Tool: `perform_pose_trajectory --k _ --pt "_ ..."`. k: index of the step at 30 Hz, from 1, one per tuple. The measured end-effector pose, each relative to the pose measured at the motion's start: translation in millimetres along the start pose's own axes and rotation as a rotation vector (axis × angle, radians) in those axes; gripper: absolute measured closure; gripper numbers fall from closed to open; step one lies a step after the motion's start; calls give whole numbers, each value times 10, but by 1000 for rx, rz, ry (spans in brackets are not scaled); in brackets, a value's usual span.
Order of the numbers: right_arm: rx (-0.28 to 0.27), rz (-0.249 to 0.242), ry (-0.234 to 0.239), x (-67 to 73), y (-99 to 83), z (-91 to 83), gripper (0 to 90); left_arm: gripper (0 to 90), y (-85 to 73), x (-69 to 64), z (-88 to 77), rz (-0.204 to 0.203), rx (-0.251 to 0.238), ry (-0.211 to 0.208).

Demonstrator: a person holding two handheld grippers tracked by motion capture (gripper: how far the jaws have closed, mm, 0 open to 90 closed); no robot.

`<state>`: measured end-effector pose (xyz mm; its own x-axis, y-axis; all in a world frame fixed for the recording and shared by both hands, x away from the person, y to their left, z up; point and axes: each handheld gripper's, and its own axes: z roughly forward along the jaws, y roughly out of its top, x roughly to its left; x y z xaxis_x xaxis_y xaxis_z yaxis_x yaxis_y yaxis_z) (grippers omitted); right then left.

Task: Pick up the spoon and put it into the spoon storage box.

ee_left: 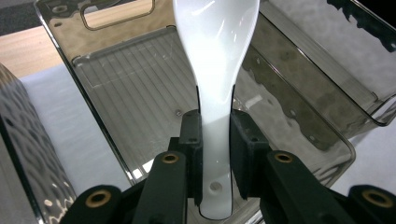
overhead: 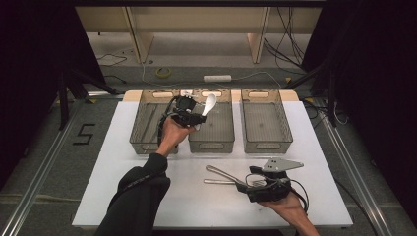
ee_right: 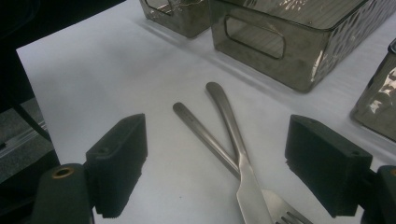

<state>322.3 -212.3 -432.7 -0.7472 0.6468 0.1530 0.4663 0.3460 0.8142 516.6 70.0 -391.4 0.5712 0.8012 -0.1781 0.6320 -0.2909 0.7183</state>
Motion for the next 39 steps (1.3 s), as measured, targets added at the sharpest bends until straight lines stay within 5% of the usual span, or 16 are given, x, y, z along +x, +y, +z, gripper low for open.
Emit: perform_pose_trajectory --k 20,23,30,39 --pt "-1 3 6 -5 -1 -3 220 736 -50 33 246 -39 60 22" --pt "-2 4 7 -4 -2 -4 220 644 -43 36 237 -57 43 20" --pt "-3 -1 4 -3 -2 -9 220 467 -24 25 61 -53 25 -1" --pt "8 -2 7 -2 8 2 220 324 -164 6 -373 -17 -4 -36"
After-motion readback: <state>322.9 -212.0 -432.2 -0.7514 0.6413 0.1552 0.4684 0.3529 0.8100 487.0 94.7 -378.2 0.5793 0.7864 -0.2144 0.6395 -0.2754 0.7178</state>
